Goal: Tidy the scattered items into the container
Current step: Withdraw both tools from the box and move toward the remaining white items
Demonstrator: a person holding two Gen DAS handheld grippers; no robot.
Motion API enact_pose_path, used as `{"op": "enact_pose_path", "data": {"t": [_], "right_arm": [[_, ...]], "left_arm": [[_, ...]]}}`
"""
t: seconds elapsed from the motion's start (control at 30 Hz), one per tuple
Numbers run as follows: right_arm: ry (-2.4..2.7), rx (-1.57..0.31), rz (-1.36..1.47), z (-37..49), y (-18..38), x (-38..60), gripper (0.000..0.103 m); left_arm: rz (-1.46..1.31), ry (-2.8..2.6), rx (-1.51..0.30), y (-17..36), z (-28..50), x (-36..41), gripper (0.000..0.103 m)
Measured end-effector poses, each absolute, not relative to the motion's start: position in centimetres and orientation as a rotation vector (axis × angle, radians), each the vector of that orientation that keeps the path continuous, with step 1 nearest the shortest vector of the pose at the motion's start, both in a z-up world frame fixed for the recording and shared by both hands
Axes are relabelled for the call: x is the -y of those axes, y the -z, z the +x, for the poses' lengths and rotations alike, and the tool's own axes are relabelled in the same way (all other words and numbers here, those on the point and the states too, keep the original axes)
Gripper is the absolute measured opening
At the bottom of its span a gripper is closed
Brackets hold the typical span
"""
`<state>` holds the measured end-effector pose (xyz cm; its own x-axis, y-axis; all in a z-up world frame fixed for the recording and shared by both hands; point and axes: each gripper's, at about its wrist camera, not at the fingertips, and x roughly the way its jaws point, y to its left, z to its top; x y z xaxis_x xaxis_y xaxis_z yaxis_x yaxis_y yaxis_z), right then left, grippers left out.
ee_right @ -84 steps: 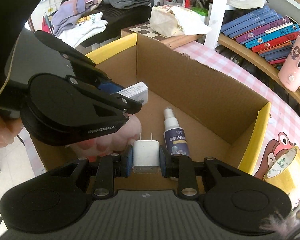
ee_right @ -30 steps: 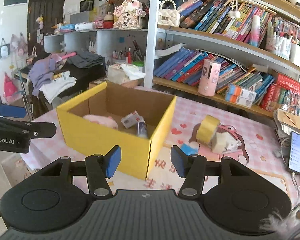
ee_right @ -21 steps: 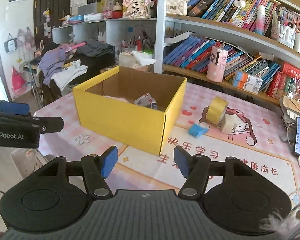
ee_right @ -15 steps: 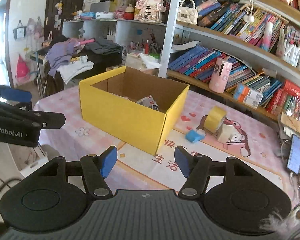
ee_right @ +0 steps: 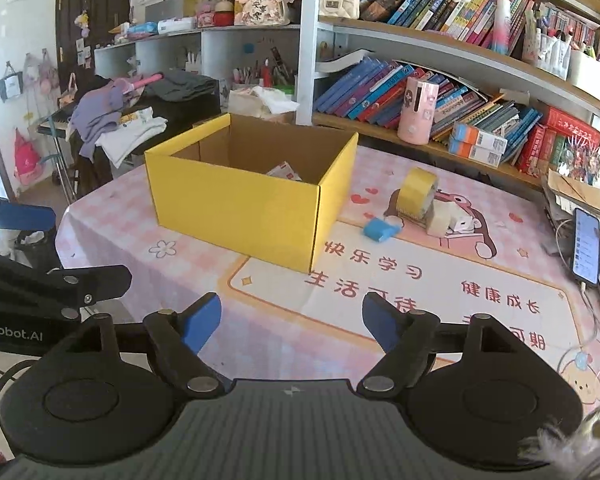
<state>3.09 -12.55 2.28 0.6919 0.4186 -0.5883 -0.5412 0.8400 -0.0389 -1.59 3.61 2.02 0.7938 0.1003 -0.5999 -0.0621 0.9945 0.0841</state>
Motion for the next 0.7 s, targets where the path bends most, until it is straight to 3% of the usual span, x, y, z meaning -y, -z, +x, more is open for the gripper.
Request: {"op": "enact_pose_path", "data": {"t": [0.7], "right_arm": [[-0.411,-0.685,-0.214,3.5,-0.7,14.9,0.08]], "left_arm": [[0.058,-0.007,-0.732,0.2,0.2,-2.3,0.098]]}}
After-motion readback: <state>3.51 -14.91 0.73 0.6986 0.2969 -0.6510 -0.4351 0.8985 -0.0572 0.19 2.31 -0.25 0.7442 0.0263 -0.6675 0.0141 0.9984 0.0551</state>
